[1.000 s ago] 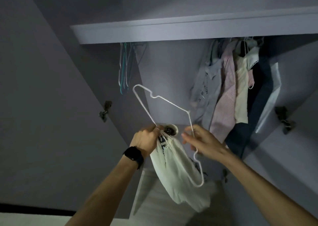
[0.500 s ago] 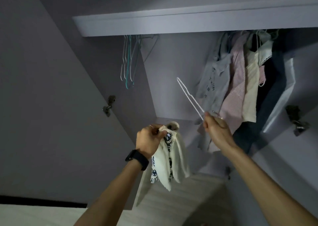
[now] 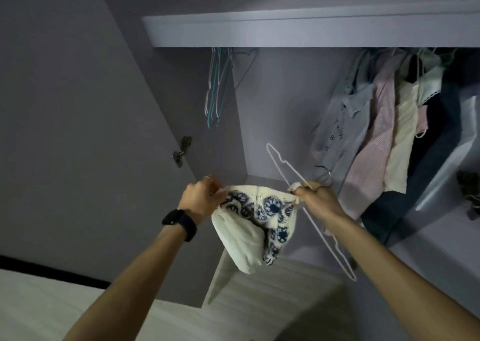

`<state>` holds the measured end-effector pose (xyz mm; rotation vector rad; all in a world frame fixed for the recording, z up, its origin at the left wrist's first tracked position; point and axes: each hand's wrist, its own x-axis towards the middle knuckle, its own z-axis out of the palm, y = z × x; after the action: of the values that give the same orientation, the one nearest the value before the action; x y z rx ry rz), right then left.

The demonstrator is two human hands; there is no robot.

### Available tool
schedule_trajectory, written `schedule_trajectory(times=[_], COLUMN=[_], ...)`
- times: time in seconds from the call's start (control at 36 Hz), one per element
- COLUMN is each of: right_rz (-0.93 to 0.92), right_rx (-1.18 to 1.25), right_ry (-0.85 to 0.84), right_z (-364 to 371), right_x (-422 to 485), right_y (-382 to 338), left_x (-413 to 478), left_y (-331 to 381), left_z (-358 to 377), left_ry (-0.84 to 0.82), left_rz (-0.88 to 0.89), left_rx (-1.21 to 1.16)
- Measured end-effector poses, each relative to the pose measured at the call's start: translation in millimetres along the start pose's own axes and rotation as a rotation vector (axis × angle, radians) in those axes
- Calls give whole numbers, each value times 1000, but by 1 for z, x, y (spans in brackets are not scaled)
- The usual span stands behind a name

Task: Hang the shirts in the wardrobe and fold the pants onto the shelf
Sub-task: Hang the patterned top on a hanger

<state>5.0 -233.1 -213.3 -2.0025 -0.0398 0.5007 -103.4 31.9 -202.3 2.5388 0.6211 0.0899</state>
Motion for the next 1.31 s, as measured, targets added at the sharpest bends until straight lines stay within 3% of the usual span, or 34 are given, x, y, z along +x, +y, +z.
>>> schedule_trajectory(times=[0.08, 0.19, 0.28, 0.42, 0.56, 0.67, 0.78, 0.86, 1.06, 1.11, 1.31], right_rz=[-68, -128, -124, -137, -141, -86, -39, -20, 48, 60, -30], right_rx=[-103, -149, -153, -100, -137, -127, -116, -104, -165, -176, -83], right_ry=[77, 157, 179, 201, 235, 256, 294, 310, 237, 210, 145], right_z=[-24, -40, -40, -43, -56, -59, -65, -69, -70, -65, -47], right_x=[5, 14, 18, 18, 21, 22, 20, 18, 17, 11, -35], right_y=[-6, -19, -28, -27, -16, -5, 4, 11, 36, 42, 70], left_x=[4, 6, 7, 9, 10, 11, 11, 17, 36, 40, 51], left_y=[-24, -33, -25, -9, -3, -8, -14, -17, 6, 15, 47], left_z=[-15, -25, -16, 6, 23, 21, 14, 5, -5, -3, 10], left_ry=[-32, -3, 29, -119, -236, -80, 56, 42, -380, -354, -301], left_rz=[-31, -46, -54, -104, -50, 91, 61, -9, -94, -60, 35], left_rx=[209, 286, 229, 35, 195, 464, 352, 232, -212, -213, 175])
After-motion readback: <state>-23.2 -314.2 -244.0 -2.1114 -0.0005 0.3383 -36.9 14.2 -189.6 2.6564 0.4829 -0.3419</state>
